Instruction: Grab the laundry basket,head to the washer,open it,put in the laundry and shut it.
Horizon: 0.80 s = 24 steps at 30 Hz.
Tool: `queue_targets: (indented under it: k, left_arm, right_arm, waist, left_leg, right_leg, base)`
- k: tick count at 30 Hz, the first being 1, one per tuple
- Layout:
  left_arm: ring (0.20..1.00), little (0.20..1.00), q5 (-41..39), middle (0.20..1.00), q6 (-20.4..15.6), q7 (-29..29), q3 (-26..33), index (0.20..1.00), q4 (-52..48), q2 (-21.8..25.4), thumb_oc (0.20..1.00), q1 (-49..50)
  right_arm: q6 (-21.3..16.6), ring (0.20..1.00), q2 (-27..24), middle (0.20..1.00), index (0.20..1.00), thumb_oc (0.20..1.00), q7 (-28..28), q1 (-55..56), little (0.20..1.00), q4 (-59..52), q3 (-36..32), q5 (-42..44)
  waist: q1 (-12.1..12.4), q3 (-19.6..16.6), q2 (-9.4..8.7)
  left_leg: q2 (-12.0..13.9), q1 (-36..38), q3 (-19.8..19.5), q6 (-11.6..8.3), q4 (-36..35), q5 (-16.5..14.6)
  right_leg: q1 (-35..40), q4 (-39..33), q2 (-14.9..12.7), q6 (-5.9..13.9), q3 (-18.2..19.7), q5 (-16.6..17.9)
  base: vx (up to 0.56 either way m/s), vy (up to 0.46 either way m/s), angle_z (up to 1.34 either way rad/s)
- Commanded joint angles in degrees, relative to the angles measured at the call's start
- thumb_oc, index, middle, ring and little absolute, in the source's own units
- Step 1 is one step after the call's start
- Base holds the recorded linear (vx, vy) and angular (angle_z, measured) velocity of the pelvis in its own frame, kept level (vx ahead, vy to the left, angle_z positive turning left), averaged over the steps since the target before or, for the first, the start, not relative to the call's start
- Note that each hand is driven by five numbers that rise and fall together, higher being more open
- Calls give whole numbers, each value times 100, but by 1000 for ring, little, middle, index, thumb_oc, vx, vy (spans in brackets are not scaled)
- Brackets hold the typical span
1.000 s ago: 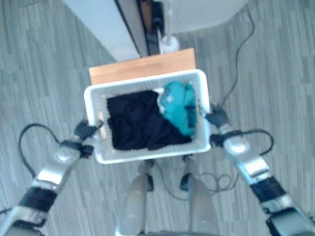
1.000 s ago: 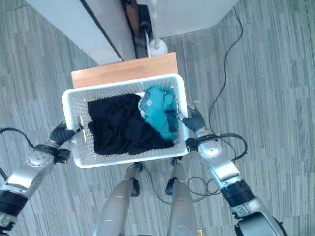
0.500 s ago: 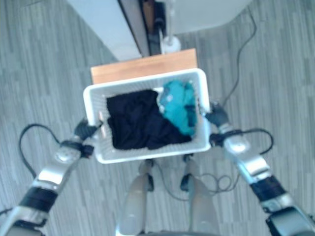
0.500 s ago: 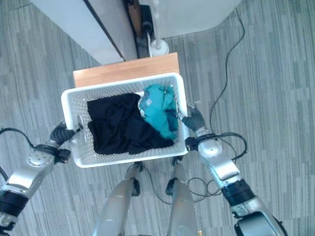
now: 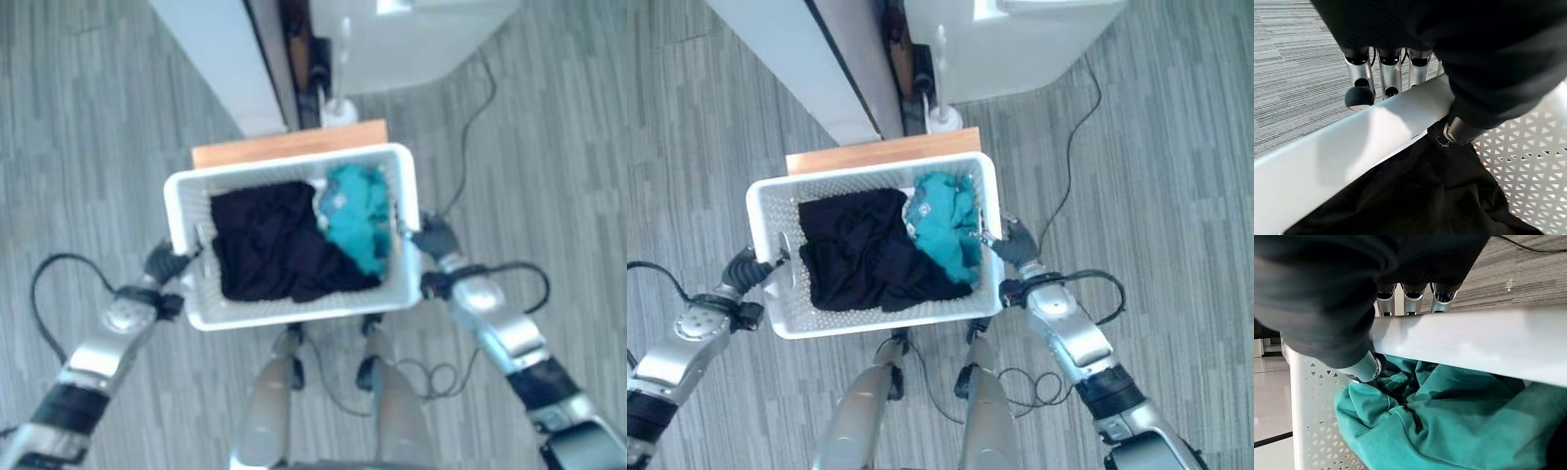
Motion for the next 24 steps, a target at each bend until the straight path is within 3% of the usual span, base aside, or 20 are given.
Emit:
queue_targets:
  k: [1,12,24]
  left_arm:
    - [200,200,-464,200,-741,-577,-428,200,-1224,-85,200,-207]
    - [200,200,-674,200,-660,-821,-289,200,-1481,-38,200,141]
    - [200,200,-800,200,-543,-943,-383,200,-1504,-37,200,212]
  right_arm:
    - [-359,200,699,200,200,200,1165,161,200,-1097,694,569]
    - [-104,200,494,200,200,200,1411,794,200,-1017,274,714]
    - [-30,200,343,200,200,200,1567,1019,200,-1196,99,946]
  waist:
    - [71,-680,81]
    - [29,-928,190]
    - [-26,-1302,273]
  left_leg:
    - [-48,254,-602,20,-780,33]
    - [-49,1336,-625,30,-780,-34]
    - [44,2036,-684,-31,-780,-149]
  right_leg:
    - [506,487,-317,686,-304,-983]
    - [1649,540,-334,655,-457,-1188]
    - [2316,597,-177,581,-406,-1515]
  base:
    - [61,-13,4]
    - [53,-8,7]
    - [63,-54,3]
